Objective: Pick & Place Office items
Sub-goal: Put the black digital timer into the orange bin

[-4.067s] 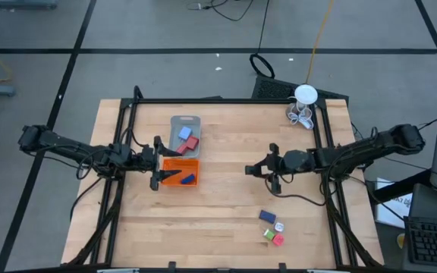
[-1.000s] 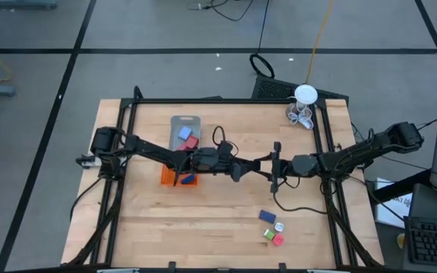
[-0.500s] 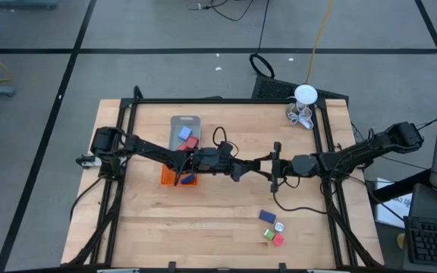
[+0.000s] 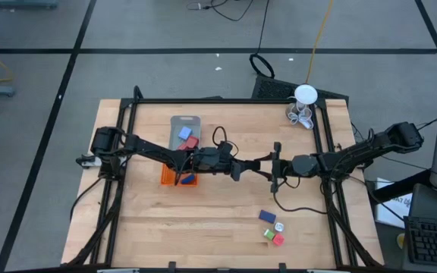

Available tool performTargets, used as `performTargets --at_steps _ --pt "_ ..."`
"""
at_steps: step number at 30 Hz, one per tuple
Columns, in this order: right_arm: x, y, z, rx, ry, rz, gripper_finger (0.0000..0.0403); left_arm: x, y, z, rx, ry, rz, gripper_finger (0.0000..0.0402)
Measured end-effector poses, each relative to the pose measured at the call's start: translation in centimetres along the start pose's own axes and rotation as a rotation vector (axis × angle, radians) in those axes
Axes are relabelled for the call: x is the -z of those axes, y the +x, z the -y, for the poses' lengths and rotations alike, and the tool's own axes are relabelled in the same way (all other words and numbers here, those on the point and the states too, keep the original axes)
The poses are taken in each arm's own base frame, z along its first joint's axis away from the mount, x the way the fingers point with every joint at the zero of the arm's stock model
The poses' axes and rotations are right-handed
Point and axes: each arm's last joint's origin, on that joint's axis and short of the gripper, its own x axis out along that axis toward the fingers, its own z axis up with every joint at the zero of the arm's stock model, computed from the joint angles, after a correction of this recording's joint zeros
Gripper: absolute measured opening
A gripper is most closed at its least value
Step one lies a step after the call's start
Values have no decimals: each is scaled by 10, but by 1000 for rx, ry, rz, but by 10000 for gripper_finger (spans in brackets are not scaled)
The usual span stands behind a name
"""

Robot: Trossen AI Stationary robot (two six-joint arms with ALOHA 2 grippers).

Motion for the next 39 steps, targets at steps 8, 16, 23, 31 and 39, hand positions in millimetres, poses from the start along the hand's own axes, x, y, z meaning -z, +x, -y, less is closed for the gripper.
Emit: performTargets --at_steps 8,16,23,31,39 --pt "0 0 0 1 -4 -2 164 -1 0 0 1 -2 3 88" --pt "0 0 0 1 -3 -2 164 -1 0 -1 1 0 4 86" --pt "0 0 0 -1 -2 -2 164 -2 0 0 1 13 5 86" --pt "2 0 -1 -10 75 -21 191 -3 0 -1 3 49 -2 67" --pt "-1 -8 3 -9 105 -23 244 -9 1 -5 51 82 -54 59"
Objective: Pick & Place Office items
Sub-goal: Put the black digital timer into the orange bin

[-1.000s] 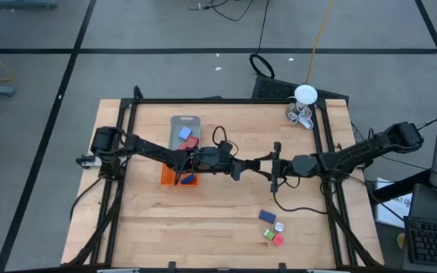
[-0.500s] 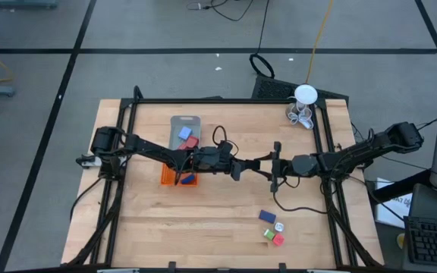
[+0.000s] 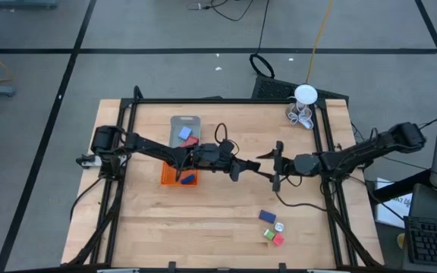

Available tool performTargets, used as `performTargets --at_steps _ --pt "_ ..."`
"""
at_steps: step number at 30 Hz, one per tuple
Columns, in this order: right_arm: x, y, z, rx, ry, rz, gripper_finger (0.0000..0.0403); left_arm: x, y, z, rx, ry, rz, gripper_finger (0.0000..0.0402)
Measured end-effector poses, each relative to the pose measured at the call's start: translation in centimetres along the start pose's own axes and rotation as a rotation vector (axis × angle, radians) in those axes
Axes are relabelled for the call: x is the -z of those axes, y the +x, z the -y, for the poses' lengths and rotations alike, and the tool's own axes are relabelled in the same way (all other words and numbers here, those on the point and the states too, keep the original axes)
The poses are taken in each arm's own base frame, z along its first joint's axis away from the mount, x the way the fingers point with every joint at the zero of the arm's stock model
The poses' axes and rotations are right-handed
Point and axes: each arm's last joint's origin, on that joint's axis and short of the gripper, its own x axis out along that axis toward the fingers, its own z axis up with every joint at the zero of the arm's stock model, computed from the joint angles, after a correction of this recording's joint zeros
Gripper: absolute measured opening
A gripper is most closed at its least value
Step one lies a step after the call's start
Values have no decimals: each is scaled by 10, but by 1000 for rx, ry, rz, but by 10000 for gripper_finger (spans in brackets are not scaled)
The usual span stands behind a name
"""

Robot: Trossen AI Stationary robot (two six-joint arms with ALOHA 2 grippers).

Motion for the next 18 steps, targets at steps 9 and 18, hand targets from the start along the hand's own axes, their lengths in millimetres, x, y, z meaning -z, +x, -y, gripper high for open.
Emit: performTargets --at_steps 9,18 --pt "-10 -24 10 1 57 39 250 -18 -20 18 -2 129 2 59" --pt "-10 -38 13 -65 92 80 247 -27 -61 55 -71 374 -6 60"
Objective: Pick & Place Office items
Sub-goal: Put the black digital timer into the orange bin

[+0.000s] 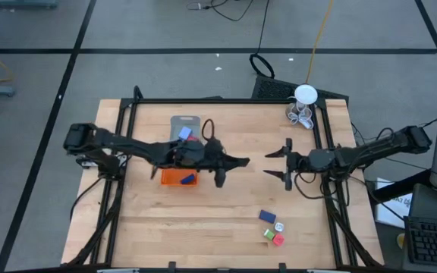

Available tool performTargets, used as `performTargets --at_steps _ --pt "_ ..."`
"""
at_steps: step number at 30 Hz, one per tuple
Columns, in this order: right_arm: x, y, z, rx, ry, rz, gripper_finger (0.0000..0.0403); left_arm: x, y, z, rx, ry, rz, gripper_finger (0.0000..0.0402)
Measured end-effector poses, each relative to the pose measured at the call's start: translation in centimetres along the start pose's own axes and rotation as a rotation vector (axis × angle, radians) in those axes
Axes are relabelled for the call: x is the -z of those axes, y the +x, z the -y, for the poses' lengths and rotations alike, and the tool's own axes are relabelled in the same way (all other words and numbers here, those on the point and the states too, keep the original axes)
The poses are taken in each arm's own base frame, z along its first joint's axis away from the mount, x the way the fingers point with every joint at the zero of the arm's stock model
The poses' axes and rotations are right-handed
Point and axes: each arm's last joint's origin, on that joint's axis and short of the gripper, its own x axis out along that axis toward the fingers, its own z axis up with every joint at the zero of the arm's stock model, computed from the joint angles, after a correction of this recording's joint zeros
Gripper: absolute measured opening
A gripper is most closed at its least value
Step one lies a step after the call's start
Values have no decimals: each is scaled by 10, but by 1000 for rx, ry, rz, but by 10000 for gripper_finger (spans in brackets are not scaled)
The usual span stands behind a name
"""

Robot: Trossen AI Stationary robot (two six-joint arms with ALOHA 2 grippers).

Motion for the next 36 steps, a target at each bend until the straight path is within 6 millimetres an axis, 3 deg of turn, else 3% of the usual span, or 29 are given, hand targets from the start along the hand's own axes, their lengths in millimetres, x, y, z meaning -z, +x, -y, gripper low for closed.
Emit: performTargets --at_steps 10,17,22,36 --pt "6 -12 4 -6 14 48 247 11 -45 29 -156 176 -102 61" --pt "9 -17 5 -9 34 72 247 31 -56 38 -178 221 -118 60" --pt "10 -18 5 -8 35 73 247 43 -70 23 -232 169 -105 60" --pt "10 -18 5 -5 36 73 247 90 -135 -20 -239 -32 -21 61"
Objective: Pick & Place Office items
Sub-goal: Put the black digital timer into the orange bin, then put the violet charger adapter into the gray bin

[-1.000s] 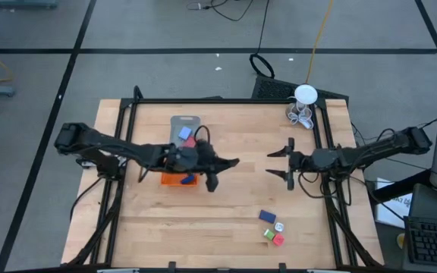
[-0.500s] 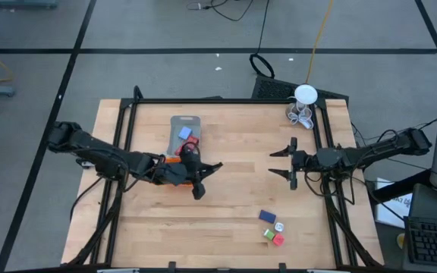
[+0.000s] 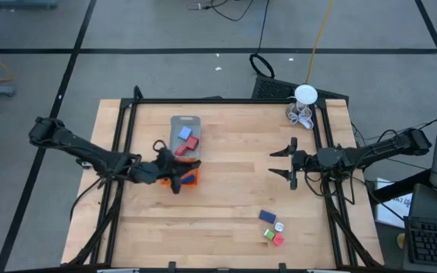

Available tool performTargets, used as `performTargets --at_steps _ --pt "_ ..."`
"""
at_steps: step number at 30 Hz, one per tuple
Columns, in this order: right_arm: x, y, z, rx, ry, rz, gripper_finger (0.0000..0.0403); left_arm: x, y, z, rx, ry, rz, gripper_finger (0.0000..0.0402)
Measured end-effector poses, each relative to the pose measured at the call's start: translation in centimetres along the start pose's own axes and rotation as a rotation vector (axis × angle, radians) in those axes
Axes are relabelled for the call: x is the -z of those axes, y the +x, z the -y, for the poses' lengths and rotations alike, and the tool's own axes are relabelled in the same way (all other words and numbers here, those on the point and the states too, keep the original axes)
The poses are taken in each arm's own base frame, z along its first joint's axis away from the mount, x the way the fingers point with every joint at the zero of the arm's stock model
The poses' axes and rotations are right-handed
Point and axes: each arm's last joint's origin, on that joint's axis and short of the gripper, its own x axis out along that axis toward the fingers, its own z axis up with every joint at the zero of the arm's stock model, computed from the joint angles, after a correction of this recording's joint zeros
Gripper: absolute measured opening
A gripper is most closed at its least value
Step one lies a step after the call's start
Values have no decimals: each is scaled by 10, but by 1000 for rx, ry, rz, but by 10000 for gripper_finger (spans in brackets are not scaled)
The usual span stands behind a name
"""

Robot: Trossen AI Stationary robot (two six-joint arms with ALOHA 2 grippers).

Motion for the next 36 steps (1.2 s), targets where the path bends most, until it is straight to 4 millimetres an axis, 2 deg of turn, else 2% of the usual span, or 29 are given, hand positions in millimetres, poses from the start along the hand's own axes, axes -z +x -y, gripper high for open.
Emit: performTargets --at_steps 8,14,22,36 --pt "0 0 0 0 0 1 246 40 -11 -35 -56 -166 -13 60" --pt "0 0 0 0 0 0 247 60 -11 -51 -65 -247 -18 65" --pt "0 0 0 2 0 0 247 67 -11 -57 -77 -293 -37 62" --pt "0 0 0 1 3 0 247 67 -11 -57 -79 -327 -38 126"
